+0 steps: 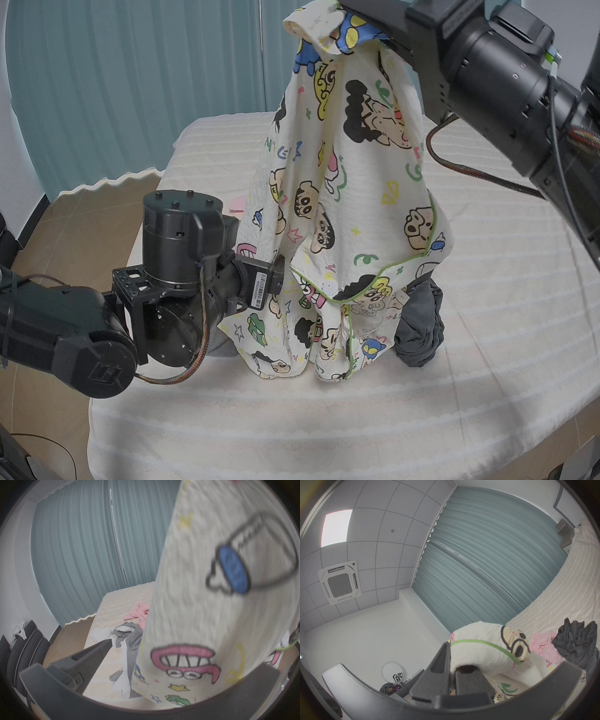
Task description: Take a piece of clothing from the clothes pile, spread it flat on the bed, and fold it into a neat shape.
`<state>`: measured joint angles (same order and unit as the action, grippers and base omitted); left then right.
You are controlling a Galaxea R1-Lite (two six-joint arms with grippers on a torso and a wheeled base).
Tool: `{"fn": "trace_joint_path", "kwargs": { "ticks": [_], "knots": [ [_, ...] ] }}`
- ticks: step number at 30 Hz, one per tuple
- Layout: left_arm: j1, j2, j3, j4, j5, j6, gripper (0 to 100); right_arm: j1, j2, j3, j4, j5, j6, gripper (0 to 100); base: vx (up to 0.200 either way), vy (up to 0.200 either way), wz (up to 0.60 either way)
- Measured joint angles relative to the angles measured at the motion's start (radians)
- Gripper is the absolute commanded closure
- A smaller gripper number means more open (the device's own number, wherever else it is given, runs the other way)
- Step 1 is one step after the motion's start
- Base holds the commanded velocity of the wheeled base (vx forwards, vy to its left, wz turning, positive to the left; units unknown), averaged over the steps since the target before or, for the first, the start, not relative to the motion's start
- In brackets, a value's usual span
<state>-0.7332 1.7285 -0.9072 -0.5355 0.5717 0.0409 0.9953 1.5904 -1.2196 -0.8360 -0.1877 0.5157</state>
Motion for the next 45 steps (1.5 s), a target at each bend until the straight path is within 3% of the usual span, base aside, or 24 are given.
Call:
{"fn": "trace_joint_path", "kwargs": {
  "ticks": [9,29,45],
  "knots": [
    [-0.006,0.037,0.068,0.001,0.035,0.0,0,0.0,-0.039,0.031,0.0,0.001,0.001,100,0.0,0.0,0.0],
    [-0.011,0.061,0.146,-0.009,0.035,0.002,0,-0.014,-0.056,0.05,0.0,-0.003,0.003,100,0.0,0.0,0.0],
    [-0.002,-0.039,0.244,-0.009,0.073,0.003,0,-0.074,-0.066,0.089,0.0,0.005,0.003,100,0.0,0.0,0.0]
  ]
}}
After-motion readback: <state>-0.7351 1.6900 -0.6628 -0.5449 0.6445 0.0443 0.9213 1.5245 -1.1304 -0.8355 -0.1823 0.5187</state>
